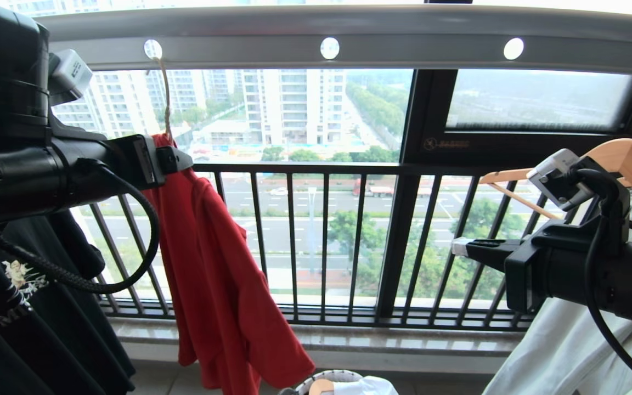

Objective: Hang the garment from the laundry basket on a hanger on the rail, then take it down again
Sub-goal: Take the clothes off the clothes rack

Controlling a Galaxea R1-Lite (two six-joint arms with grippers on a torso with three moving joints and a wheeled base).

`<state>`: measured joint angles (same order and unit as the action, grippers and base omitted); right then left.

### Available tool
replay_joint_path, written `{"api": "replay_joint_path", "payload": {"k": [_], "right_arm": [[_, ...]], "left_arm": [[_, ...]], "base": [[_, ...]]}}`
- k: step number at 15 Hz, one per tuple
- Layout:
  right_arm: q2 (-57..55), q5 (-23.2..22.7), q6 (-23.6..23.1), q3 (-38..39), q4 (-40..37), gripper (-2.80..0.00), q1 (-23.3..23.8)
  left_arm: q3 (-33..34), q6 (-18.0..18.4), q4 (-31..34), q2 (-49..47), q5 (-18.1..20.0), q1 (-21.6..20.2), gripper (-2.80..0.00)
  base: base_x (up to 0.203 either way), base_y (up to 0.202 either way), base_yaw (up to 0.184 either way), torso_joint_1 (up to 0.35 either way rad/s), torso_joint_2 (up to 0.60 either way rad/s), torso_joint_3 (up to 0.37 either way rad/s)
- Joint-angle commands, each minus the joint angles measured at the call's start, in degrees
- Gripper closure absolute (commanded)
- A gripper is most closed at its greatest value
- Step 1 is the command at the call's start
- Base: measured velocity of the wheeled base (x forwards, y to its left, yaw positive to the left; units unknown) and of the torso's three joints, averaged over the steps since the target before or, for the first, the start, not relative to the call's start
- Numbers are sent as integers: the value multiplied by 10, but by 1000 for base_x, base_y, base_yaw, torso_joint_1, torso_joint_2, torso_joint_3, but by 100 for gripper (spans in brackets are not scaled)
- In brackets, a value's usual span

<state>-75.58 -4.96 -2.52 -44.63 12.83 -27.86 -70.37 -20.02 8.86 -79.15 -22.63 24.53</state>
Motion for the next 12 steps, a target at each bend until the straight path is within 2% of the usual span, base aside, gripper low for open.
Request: {"api": "replay_joint_path", "payload": {"k": [1, 6, 12], "right_arm": [[0, -1, 0, 1, 1, 0, 0], [-2, -1, 0, 2, 1, 0, -3], [-3, -1, 0, 4, 1, 0, -5]], "left_arm": [[7, 6, 1, 41, -1, -4, -280], [38, 38, 2, 103, -1, -4, -280], [67, 38, 19, 98, 8, 2, -280]], "base": [[0, 0, 0, 0, 0, 0], [0, 0, 0, 0, 0, 0], [0, 0, 0, 0, 0, 0]]}}
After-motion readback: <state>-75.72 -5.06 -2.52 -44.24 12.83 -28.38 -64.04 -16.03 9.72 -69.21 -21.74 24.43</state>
